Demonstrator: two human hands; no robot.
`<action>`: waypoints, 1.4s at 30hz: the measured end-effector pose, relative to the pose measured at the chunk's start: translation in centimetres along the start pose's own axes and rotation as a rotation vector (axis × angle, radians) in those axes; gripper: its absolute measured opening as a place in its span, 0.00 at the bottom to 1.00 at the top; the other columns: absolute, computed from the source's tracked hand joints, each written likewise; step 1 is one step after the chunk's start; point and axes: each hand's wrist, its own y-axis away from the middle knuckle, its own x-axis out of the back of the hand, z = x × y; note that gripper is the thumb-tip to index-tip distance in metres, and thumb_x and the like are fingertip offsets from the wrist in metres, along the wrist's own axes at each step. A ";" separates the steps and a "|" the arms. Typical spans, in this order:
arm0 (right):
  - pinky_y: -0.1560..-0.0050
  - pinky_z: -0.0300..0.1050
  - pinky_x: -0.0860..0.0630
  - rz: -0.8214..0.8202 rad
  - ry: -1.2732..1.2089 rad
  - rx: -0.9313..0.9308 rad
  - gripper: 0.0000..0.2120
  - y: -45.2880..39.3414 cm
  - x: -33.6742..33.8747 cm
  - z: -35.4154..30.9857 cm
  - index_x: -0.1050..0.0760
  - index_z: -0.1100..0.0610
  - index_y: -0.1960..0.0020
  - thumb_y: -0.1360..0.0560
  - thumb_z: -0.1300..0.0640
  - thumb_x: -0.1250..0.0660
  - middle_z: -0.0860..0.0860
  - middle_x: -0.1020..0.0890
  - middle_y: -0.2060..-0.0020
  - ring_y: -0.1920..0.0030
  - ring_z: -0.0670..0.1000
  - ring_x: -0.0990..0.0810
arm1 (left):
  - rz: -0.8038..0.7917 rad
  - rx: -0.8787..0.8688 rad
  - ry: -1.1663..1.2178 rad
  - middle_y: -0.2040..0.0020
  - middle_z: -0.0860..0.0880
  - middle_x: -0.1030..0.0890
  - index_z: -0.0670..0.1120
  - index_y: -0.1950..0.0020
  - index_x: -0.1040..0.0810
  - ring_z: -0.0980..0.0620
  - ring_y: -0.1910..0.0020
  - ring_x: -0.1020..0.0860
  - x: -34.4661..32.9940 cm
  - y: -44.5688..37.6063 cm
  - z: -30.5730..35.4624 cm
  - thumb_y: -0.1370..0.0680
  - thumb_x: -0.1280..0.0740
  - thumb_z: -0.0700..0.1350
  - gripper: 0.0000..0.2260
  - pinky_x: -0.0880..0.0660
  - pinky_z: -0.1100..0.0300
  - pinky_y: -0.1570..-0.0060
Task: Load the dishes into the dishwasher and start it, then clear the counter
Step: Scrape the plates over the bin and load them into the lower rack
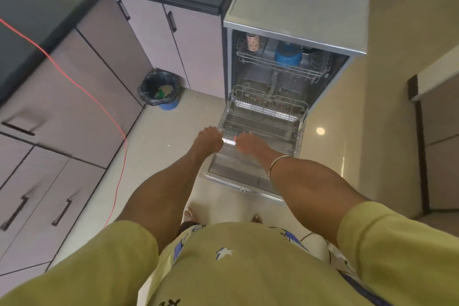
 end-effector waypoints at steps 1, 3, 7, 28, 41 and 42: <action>0.33 0.65 0.33 -0.002 0.048 0.015 0.19 -0.7 0.3 -1.1 0.31 0.59 0.29 0.18 0.57 0.48 0.63 0.28 0.32 0.31 0.66 0.31 | 0.004 0.015 -0.004 0.32 0.37 0.28 0.38 0.30 0.29 0.38 0.33 0.30 0.4 0.0 -1.0 0.16 0.47 0.43 0.18 0.33 0.46 0.32; 0.32 0.66 0.33 -0.019 0.079 0.011 0.21 -2.1 0.9 -3.6 0.33 0.59 0.28 0.18 0.57 0.48 0.63 0.29 0.31 0.30 0.66 0.32 | 0.015 0.045 -0.006 0.29 0.37 0.31 0.37 0.28 0.31 0.38 0.30 0.32 1.1 -0.1 -3.4 0.15 0.49 0.43 0.19 0.36 0.46 0.29; 0.32 0.61 0.31 0.001 0.053 0.039 0.20 -3.5 2.6 -9.4 0.32 0.60 0.28 0.19 0.59 0.47 0.61 0.26 0.33 0.33 0.63 0.28 | 0.042 0.051 -0.024 0.26 0.38 0.34 0.38 0.26 0.34 0.38 0.28 0.34 2.7 -0.6 -9.4 0.15 0.50 0.43 0.19 0.37 0.45 0.28; 0.30 0.60 0.35 0.103 0.197 0.114 0.26 -18.0 13.4 -29.6 0.41 0.51 0.22 0.20 0.58 0.54 0.60 0.33 0.28 0.28 0.63 0.37 | 0.110 0.103 -0.114 0.34 0.35 0.27 0.37 0.32 0.27 0.36 0.34 0.29 15.7 -8.9 -33.8 0.17 0.46 0.44 0.18 0.32 0.47 0.36; 0.33 0.61 0.32 0.147 0.187 0.134 0.24 -31.5 27.4 -34.6 0.38 0.54 0.25 0.20 0.59 0.51 0.62 0.30 0.32 0.32 0.64 0.33 | 0.246 0.136 -0.034 0.36 0.32 0.26 0.33 0.36 0.26 0.34 0.36 0.29 27.6 -22.8 -40.8 0.17 0.47 0.41 0.17 0.32 0.42 0.34; 0.33 0.61 0.33 0.152 0.187 0.137 0.24 -32.2 28.5 -34.9 0.38 0.54 0.25 0.20 0.59 0.52 0.62 0.31 0.32 0.32 0.64 0.34 | 0.251 0.137 -0.024 0.35 0.32 0.27 0.33 0.35 0.27 0.35 0.35 0.29 28.5 -23.7 -40.8 0.16 0.48 0.42 0.18 0.33 0.42 0.34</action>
